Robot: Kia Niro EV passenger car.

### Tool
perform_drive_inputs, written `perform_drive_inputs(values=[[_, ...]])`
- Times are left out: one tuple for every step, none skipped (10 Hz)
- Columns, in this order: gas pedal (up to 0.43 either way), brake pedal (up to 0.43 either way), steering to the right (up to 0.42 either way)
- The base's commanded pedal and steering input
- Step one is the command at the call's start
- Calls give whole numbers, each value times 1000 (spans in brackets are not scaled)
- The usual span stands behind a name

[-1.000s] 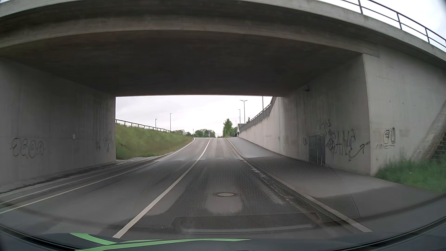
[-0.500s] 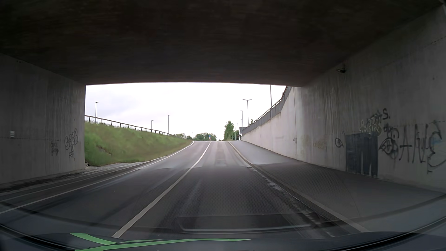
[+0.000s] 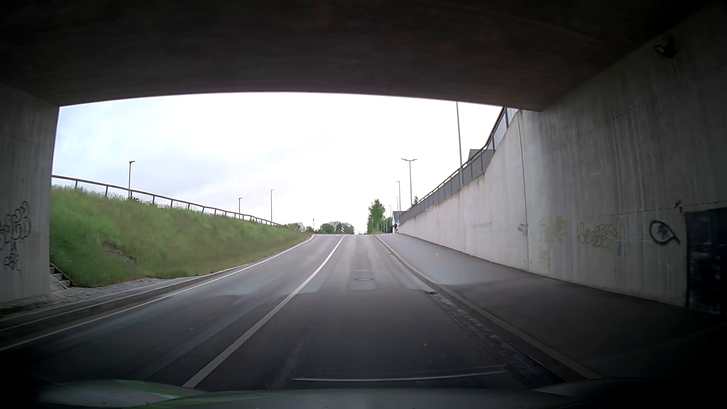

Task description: Follow the waypoints while adhering to traffic rules and regulations

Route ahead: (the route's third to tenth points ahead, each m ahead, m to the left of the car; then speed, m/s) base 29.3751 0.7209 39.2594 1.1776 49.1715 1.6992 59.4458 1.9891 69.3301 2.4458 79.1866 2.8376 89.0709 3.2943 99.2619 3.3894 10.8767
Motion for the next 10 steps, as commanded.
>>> perform_drive_inputs(values=[[98, 0, -6], [98, 0, -6], [98, 0, -6], [98, 0, -6], [98, 0, -6], [98, 0, -6], [98, 0, -6], [98, 0, -5], [98, 0, -4], [98, 0, -4]])
